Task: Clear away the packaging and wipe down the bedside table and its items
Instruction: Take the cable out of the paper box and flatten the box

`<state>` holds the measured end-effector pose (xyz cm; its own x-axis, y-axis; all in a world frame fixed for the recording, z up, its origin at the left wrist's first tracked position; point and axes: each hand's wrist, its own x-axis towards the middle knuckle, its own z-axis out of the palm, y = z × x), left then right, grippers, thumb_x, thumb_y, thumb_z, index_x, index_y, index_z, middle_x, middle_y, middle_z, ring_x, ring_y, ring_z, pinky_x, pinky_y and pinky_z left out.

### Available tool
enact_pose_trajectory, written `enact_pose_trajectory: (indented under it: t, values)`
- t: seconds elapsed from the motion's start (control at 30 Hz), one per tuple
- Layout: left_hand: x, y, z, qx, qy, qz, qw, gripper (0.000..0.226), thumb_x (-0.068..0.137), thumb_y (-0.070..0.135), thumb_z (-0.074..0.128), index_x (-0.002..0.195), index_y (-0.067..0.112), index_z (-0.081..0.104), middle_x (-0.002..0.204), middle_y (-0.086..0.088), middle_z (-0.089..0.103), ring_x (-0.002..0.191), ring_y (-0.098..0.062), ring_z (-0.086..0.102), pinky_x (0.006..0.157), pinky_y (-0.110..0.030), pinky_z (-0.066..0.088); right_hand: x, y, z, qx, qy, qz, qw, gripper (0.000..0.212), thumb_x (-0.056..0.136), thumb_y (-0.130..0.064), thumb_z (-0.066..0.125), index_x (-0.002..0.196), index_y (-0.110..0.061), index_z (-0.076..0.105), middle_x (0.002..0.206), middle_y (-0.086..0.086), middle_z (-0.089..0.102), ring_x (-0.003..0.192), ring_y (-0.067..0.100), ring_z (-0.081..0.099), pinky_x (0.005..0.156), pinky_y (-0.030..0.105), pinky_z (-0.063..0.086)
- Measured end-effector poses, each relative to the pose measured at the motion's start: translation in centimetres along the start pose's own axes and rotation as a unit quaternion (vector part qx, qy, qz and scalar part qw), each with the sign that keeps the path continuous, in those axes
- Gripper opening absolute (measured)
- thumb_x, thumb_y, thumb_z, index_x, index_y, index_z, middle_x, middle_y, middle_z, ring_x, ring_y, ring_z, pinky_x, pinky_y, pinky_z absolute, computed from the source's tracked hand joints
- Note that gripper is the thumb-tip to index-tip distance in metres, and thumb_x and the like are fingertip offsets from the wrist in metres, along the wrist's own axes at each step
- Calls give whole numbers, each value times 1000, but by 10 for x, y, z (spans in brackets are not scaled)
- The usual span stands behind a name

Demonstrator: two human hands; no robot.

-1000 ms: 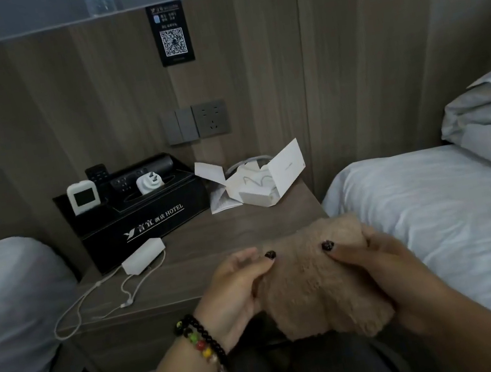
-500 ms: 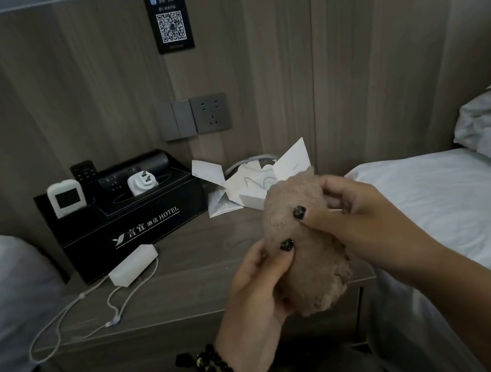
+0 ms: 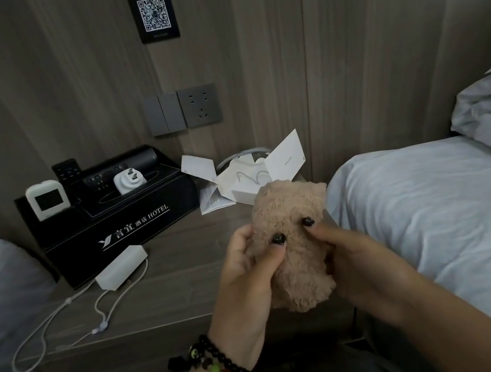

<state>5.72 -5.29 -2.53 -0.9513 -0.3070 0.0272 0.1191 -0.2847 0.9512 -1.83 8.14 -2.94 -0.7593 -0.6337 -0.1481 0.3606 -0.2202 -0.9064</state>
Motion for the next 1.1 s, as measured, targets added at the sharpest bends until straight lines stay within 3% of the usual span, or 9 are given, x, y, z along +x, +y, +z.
enact_pose_trajectory:
  t: [0.1,0.23,0.33,0.47,0.63,0.73,0.9,1.0,1.1]
  values:
    - [11,6,11,35,-18,-1,999,44,71,27,70,113,21,63,107,0,71,100,-15,68,82,-37,57,1,-14,-9,-19,67,-60,996,35,81,-23,68,110,-5,68,112,17,70,103,31,68,87,49,54]
    - [35,16,26,104,-15,7,994,30,87,25,67,116,22,63,116,1,65,106,-15,65,83,-31,55,-13,-55,-24,-51,160,-151,974,13,91,-11,55,93,-11,68,79,7,73,69,16,71,54,25,55]
    - [54,24,22,119,33,14,992,23,91,16,61,113,22,62,111,4,65,100,-12,65,77,-28,54,-18,-77,-46,-98,202,-166,960,16,93,-12,54,103,-15,67,88,7,74,78,18,71,62,28,56]
    - [72,30,5,115,91,-9,989,21,91,9,60,110,18,61,106,1,67,93,-12,66,73,-27,53,-1,-53,-68,-125,226,-70,964,17,94,-9,53,106,-7,64,85,12,71,68,15,69,51,23,52]
    - [95,25,-7,165,119,-36,979,20,92,9,59,111,17,59,104,0,69,90,-13,67,75,-28,52,22,-7,-66,-76,246,21,966,17,94,-6,54,103,2,66,88,19,73,74,27,69,65,33,55]
    - [115,21,-8,223,114,-28,968,26,89,8,60,114,14,57,99,1,66,89,-13,64,75,-28,52,29,-5,-63,-160,289,-19,944,15,92,-11,59,105,-4,64,91,16,71,81,26,68,69,34,54]
    - [158,17,0,372,123,31,919,36,83,15,66,117,13,54,110,1,62,98,-13,59,90,-30,49,30,-2,-66,-454,300,-82,835,28,92,-30,61,116,-25,49,87,-5,62,82,16,62,79,35,50]
    - [173,19,1,422,140,68,893,38,82,19,67,119,16,55,114,3,58,100,-14,59,91,-30,48,30,-2,-76,-464,294,-81,832,31,89,-30,65,116,-20,55,93,-1,64,86,18,62,74,30,45]
    - [176,23,-13,397,187,90,894,34,83,16,65,116,17,56,110,5,60,93,-11,59,86,-32,51,28,2,-81,-466,297,-92,828,26,84,-27,70,108,-19,61,81,-6,64,77,17,61,70,29,43]
